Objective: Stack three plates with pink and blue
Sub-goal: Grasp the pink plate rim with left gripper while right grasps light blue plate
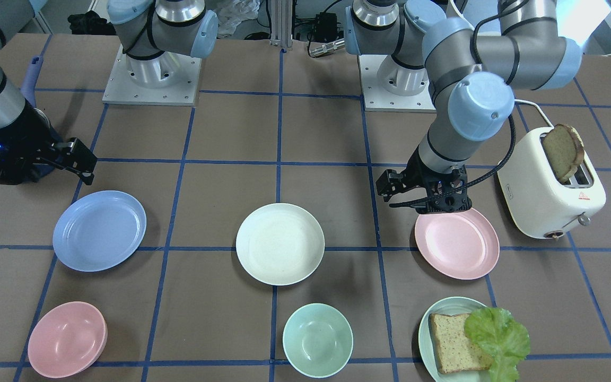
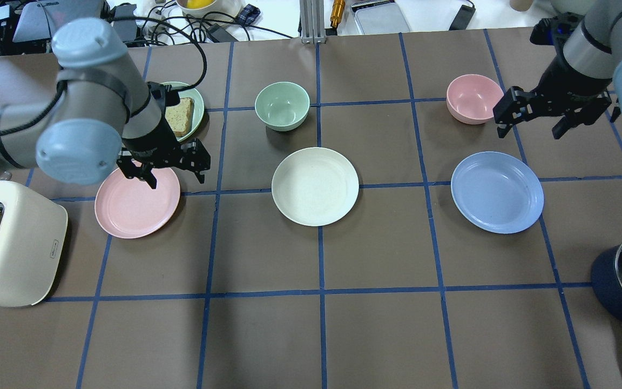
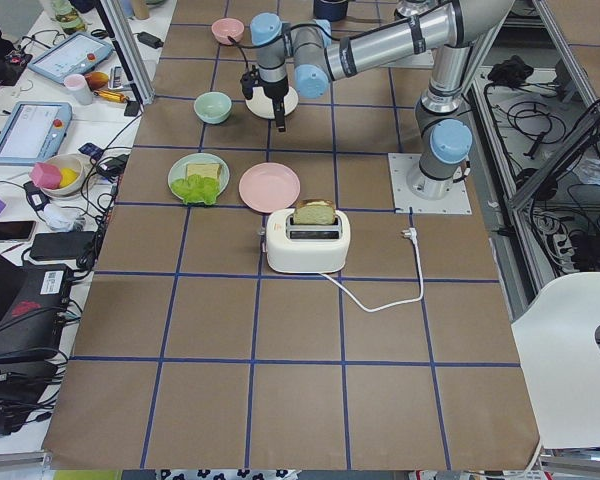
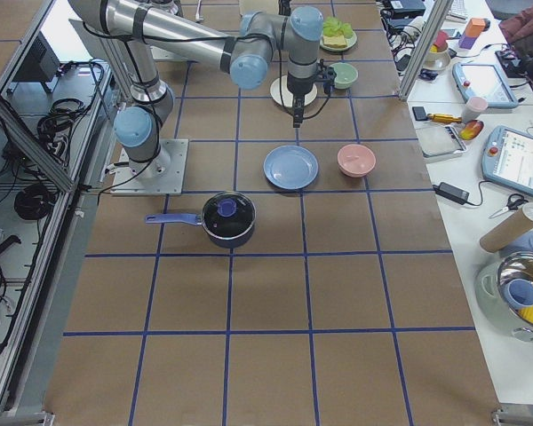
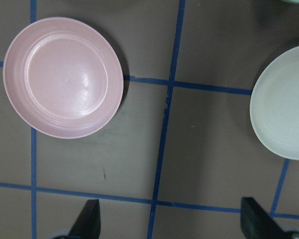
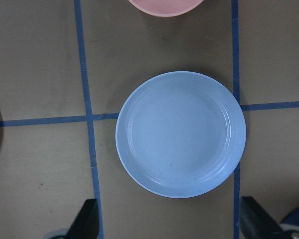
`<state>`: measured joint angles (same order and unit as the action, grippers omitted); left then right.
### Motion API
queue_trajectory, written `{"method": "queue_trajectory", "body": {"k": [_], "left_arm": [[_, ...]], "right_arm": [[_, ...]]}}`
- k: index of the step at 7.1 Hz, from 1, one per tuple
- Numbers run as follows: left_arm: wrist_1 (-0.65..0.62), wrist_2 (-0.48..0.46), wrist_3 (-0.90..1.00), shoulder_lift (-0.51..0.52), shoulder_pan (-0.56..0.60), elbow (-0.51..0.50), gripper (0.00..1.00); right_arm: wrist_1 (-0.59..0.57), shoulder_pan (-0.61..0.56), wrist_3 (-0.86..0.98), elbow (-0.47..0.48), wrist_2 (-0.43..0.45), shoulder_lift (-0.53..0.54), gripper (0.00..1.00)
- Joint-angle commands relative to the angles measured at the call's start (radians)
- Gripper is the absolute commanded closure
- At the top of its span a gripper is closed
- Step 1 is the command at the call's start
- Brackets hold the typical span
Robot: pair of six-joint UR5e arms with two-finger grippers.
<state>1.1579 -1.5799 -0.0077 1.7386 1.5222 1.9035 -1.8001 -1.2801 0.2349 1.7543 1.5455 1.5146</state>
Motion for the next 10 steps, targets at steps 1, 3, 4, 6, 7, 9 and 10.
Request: {"method": "queue_trajectory", "body": {"k": [1, 3, 4, 6, 7, 9, 10], "left_arm": [[-0.320, -0.087, 0.154, 0.082, -0.008, 0.159, 0.02], [-0.447, -0.098, 0.195, 0.148, -0.014, 0.180, 0.05], [-0.478, -0.097, 0.246, 0.169, -0.034, 0.186, 0.21], [-0.484, -0.095, 0.252, 0.173, -0.036, 0.184, 0.85], [-0.484, -0.095, 0.252, 0.165, -0.034, 0.183, 1.00], [-0.474, -0.101, 0.201, 0.139, -0.001, 0.178, 1.00], [-0.475, -0.101, 0.193, 0.137, 0.007, 0.175, 1.00]], "right_arm": [[-0.072, 0.073, 0.081, 0.037, 0.025, -0.042, 0.00], [-0.204, 0.096, 0.096, 0.115, 0.035, -0.066, 0.00], [-0.215, 0.138, 0.093, 0.152, 0.018, -0.068, 0.00], [-0.289, 0.153, 0.092, 0.198, 0.018, -0.095, 0.00], [-0.326, 0.159, 0.090, 0.218, 0.015, -0.126, 0.00], [-0.438, 0.185, 0.170, 0.228, 0.015, -0.194, 0.00], [-0.483, 0.224, 0.231, 0.234, -0.031, -0.236, 0.00]]}}
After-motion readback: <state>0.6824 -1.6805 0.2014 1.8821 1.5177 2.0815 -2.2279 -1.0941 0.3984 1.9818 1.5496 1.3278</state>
